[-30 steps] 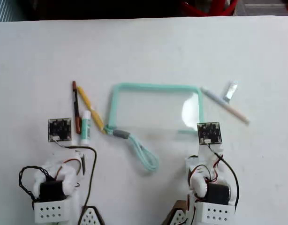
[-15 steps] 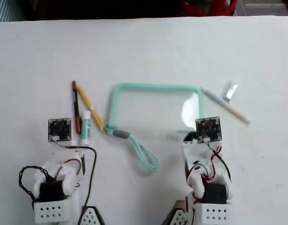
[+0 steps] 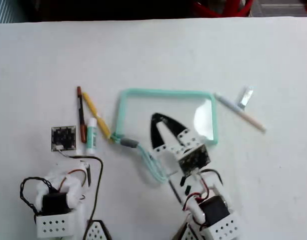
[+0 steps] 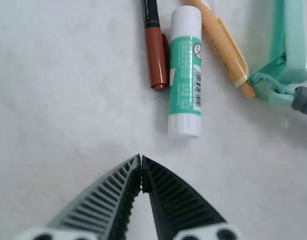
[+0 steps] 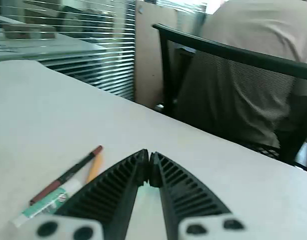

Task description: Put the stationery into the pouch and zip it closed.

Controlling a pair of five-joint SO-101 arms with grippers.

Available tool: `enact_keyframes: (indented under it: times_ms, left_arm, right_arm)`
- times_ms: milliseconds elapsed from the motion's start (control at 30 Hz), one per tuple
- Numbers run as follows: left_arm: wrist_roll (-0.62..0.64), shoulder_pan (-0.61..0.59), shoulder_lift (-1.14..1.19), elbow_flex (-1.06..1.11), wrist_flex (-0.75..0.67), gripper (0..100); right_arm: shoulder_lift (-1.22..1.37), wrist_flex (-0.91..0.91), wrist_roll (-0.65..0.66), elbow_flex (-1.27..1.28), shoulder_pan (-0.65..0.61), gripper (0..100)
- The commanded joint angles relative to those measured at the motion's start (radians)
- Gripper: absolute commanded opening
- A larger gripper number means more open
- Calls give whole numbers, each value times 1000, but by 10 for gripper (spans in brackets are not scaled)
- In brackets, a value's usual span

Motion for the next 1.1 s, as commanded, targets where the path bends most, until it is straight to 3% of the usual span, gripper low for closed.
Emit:
enact_keyframes:
  times_ms: [0, 200, 567, 733, 800, 933, 1067]
  left_arm:
    - [9, -5, -7, -3, 6, 24]
    - [9, -5, -7, -3, 6, 24]
    - [-14, -5, -7, -3, -11, 24]
    - [-370, -97, -7, -43, -198, 111]
    - [-428, -113, -7, -43, -319, 164]
    - [-420, -134, -7, -91, -471, 215]
    - [-279, -127, -7, -269, -486, 214]
  right_arm:
    - [-5, -30, 28, -34, -67, 18]
    - [93, -30, 44, -146, -53, 18]
    - [691, -30, 43, -333, 38, 18]
    - [835, -30, 44, -310, 27, 29]
    - [846, -30, 44, -307, 8, 74]
    - [846, -28, 44, -282, 27, 186]
    - [846, -27, 46, -276, 25, 199]
